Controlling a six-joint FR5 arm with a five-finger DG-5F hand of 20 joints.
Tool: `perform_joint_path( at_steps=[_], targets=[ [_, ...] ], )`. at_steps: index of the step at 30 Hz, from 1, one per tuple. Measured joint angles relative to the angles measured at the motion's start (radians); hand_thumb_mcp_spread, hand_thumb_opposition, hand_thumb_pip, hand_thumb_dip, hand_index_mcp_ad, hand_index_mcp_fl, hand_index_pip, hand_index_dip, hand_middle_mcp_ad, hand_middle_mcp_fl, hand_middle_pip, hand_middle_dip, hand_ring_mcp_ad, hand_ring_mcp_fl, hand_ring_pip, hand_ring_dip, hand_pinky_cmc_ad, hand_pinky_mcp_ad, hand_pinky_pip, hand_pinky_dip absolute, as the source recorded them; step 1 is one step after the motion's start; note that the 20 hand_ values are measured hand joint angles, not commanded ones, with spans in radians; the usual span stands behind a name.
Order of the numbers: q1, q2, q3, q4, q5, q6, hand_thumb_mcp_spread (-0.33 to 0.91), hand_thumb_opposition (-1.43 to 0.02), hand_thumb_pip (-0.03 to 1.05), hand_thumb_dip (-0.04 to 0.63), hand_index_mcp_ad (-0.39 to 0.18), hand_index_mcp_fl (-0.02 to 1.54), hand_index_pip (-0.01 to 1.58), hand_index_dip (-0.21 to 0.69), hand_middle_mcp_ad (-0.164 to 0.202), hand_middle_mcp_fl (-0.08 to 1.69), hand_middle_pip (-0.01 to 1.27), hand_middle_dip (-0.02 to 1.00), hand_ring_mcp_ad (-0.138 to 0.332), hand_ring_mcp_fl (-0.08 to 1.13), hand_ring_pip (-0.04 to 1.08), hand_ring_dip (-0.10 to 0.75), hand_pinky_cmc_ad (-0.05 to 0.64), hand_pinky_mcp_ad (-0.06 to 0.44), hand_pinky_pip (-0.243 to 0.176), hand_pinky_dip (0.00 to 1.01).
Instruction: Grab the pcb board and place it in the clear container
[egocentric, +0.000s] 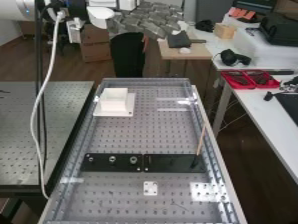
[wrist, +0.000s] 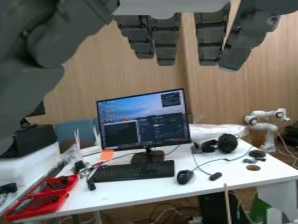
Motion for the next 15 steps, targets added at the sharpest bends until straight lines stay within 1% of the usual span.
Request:
perform_joint_path(
  at_steps=[1, 3, 4, 5, 9, 12, 14, 15],
  targets=[
    [0.0, -0.001, -0.006, 0.008, 0.003, -0.002, 0.1, -0.74, 0.2, 0.007, 0.086, 0.04, 0.09, 0.031, 0.113, 0.03, 0.15, 0.02, 0.278, 0.08, 0.11, -0.033, 0.281, 0.25, -0.094, 0.36],
    [0.002, -0.002, -0.035, 0.05, 0.018, -0.012, 0.1, -0.74, 0.21, 0.007, 0.082, 0.04, 0.09, 0.031, 0.113, 0.03, 0.15, 0.02, 0.279, 0.08, 0.1, -0.033, 0.283, 0.253, -0.094, 0.36],
    [0.001, -0.002, -0.046, 0.068, 0.023, -0.015, 0.1, -0.76, 0.21, 0.007, 0.086, 0.04, 0.09, 0.031, 0.12, 0.03, 0.15, 0.02, 0.279, 0.08, 0.1, -0.033, 0.279, 0.253, -0.094, 0.36],
    [0.001, -0.002, -0.057, 0.084, 0.027, -0.018, 0.1, -0.76, 0.22, 0.007, 0.082, 0.04, 0.09, 0.033, 0.117, 0.03, 0.15, 0.03, 0.279, 0.08, 0.11, -0.033, 0.283, 0.253, -0.094, 0.36],
    [-0.003, -0.014, -0.126, 0.191, 0.056, -0.021, 0.1, -0.76, 0.24, 0.007, 0.084, 0.04, 0.08, 0.031, 0.122, 0.02, 0.15, 0.02, 0.279, 0.08, 0.1, -0.03, 0.283, 0.253, -0.099, 0.36],
    [-0.005, -0.029, -0.159, 0.231, 0.074, -0.02, 0.1, -0.76, 0.25, 0.003, 0.087, 0.04, 0.09, 0.049, 0.124, 0.02, 0.15, 0.02, 0.279, 0.08, 0.1, -0.033, 0.283, 0.253, -0.101, 0.37],
    [-0.007, -0.044, -0.172, 0.244, 0.085, -0.013, 0.09, -0.76, 0.29, 0.007, 0.087, 0.04, 0.08, 0.045, 0.124, 0.02, 0.15, 0.02, 0.279, 0.08, 0.11, -0.033, 0.283, 0.25, -0.101, 0.37],
    [-0.009, -0.055, -0.178, 0.25, 0.092, -0.006, 0.11, -0.75, 0.31, 0.007, 0.082, 0.04, 0.09, 0.051, 0.124, 0.02, 0.15, 0.02, 0.279, 0.07, 0.1, -0.033, 0.283, 0.25, -0.101, 0.37]
  ],
)
